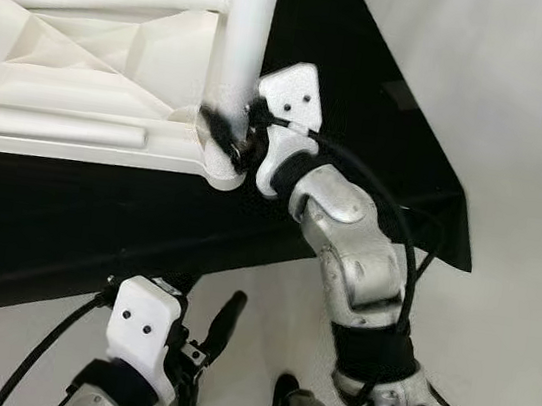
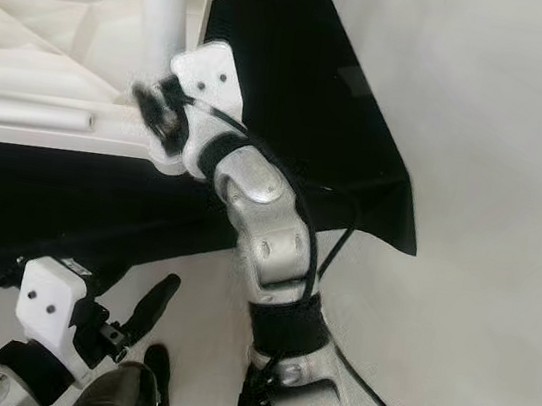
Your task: Building children table
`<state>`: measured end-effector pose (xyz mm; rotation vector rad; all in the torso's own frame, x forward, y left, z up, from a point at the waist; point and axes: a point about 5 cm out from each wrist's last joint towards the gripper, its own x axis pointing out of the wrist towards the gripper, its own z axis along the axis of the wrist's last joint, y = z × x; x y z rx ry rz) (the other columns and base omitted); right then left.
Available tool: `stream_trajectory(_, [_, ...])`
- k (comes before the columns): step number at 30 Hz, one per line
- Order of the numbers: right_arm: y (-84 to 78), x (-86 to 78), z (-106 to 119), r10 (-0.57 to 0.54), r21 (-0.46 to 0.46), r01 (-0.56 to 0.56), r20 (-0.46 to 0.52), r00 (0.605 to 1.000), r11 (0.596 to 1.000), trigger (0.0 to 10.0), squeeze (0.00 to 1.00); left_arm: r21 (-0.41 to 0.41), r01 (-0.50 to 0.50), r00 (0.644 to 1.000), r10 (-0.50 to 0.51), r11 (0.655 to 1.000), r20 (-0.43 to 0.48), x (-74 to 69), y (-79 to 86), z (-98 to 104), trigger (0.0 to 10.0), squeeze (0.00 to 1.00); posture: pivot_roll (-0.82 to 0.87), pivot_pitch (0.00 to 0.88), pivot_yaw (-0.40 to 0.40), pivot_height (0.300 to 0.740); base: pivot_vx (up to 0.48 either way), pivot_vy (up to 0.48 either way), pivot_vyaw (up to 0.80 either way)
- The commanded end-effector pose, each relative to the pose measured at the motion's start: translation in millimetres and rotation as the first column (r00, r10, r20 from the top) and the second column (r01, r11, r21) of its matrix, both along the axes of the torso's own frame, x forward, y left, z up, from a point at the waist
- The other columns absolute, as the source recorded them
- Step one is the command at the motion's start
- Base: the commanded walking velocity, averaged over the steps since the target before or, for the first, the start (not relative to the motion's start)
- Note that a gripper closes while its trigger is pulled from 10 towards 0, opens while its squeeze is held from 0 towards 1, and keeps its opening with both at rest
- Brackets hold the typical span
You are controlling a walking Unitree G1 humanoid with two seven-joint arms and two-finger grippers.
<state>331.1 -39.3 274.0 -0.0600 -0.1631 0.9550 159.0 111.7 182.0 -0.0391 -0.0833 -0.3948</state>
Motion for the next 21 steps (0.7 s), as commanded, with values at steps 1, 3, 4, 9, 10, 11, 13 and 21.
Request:
stream_trajectory(1, [4.3,-8.3,18,0.187,0.026,-0.19,0.095,0.978,0.981,10.0,1.0,0.009,-0.005,0.999,0.006,1.0,-0.044,-0.6,0.1,-7,10.0,0.0,-0.01,0.428,-0.041,0.74,0.0,0.0,0.0])
stream_trajectory(3, [-4.8,-4.8,25,0.287,-0.072,-0.279,0.162,0.944,0.958,10.0,1.0,0.008,-0.006,0.999,0.006,1.0,-0.043,-1.1,-0.5,-7,10.0,0.0,0.0,0.431,-0.043,0.74,0.0,0.0,0.0])
stream_trajectory(4, [-7.5,-0.1,28,0.302,-0.122,-0.283,0.193,0.934,0.951,10.0,0.0,0.007,-0.006,0.999,0.006,1.0,-0.043,-1.6,-0.9,-7,10.0,0.0,0.0,0.433,-0.041,0.74,0.0,0.0,0.0])
stream_trajectory(9, [-6.6,9.3,39,0.404,-0.193,-0.367,0.209,0.891,0.91,10.0,0.0,0.004,-0.005,0.999,0.005,1.0,-0.045,-3.7,-1.7,-6,10.0,0.0,0.01,0.442,-0.041,0.74,0.0,0.0,0.0])
stream_trajectory(10, [-5.7,10.8,41,0.415,-0.194,-0.378,0.208,0.886,0.905,10.0,0.0,0.004,-0.005,0.999,0.005,1.0,-0.046,-4.1,-1.8,-6,10.0,0.0,0.01,0.444,-0.042,0.74,0.0,0.0,0.0])
stream_trajectory(11, [-4.3,12.3,44,0.422,-0.197,-0.384,0.214,0.881,0.902,10.0,0.0,0.003,-0.005,0.999,0.005,1.0,-0.047,-4.6,-2.0,-6,10.0,0.0,0.01,0.446,-0.042,0.74,0.0,0.0,0.0])
stream_trajectory(13, [-2.6,13.9,46,0.426,-0.204,-0.385,0.222,0.877,0.9,10.0,0.0,0.003,-0.005,0.999,0.005,1.0,-0.048,-5.3,-2.1,-6,10.0,0.0,0.02,0.45,-0.042,0.74,0.0,0.0,0.0])
stream_trajectory(21, [-5.1,18.5,59,0.532,-0.241,-0.482,0.231,0.815,0.843,0.0,0.0,0.0,-0.008,0.998,0.008,1.0,-0.057,-9.5,-2.2,-5,10.0,0.0,0.02,0.467,-0.042,0.74,0.0,0.0,0.0])
